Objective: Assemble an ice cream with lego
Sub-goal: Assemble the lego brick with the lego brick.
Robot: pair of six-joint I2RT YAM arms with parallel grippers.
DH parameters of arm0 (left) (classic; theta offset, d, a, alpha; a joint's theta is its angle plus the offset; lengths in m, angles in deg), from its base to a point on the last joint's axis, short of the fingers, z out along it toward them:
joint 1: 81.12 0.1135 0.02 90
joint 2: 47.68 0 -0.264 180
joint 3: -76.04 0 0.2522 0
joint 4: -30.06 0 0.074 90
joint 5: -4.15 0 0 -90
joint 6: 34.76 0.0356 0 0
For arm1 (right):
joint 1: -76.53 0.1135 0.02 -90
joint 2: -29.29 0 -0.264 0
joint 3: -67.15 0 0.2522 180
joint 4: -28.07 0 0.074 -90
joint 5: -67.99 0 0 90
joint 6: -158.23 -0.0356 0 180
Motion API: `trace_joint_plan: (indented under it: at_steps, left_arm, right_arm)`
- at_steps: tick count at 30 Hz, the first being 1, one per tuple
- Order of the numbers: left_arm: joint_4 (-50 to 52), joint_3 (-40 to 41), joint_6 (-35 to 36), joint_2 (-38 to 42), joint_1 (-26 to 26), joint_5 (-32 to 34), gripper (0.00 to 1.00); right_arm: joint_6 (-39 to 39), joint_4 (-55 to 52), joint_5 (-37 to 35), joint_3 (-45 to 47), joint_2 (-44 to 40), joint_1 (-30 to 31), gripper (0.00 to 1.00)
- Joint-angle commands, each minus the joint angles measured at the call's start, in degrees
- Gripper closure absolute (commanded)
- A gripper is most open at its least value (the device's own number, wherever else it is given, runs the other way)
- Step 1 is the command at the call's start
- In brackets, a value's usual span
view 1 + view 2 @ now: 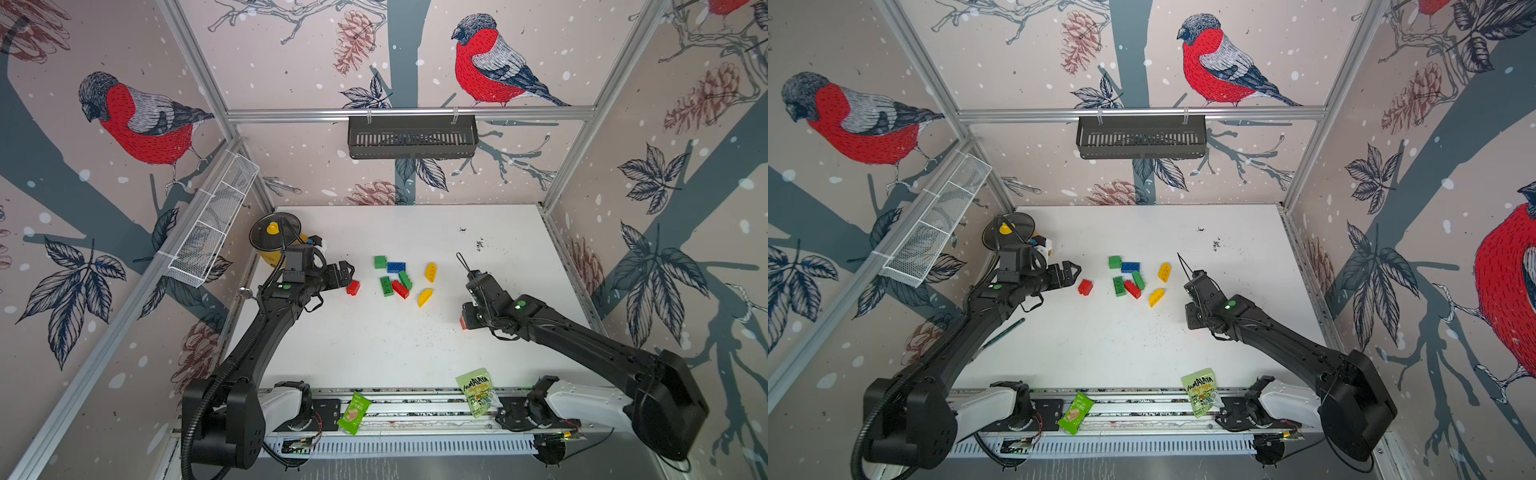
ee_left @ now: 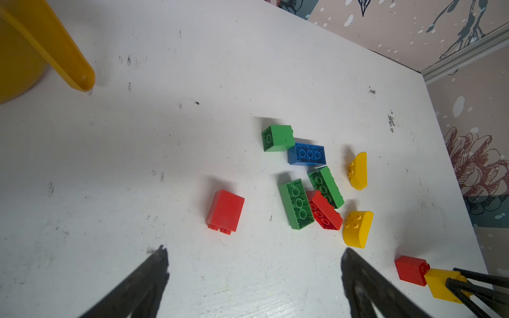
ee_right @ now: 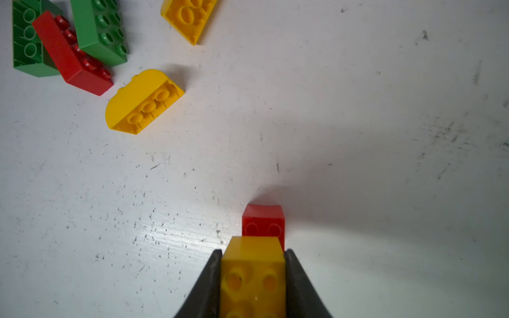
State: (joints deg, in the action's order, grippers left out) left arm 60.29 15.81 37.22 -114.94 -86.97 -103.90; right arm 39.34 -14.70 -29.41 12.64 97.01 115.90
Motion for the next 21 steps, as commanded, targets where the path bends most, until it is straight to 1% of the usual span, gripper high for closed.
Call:
trace_joint_plan:
  at_steps: [1, 6, 17, 21]
  left_arm:
    - [-1.53, -0.2, 0.49, -0.15, -0.04, -0.83, 0.03]
    - [-1.5, -0.19, 0.43, -0.06, -0.17, -0.67, 0.03]
    - [-1.93, 0.15, 0.09, -0.11, -0.57, -0.69, 0.03]
    - [-1.96, -0.02, 0.13, -0.07, -0.66, -0.55, 0.03]
  right_arm:
    - [-1.81, 2.38, -2.25, 0.63, -0.22, 0.18, 0.84]
    - [-0.33, 3.67, -4.24, 0.63, -0.76, -0.13, 0.85]
    - [0.44, 3.66, -1.62, 3.3, -1.19, -0.44, 0.85]
    - [0.26, 4.35, -2.4, 4.22, -1.16, -0.18, 0.85]
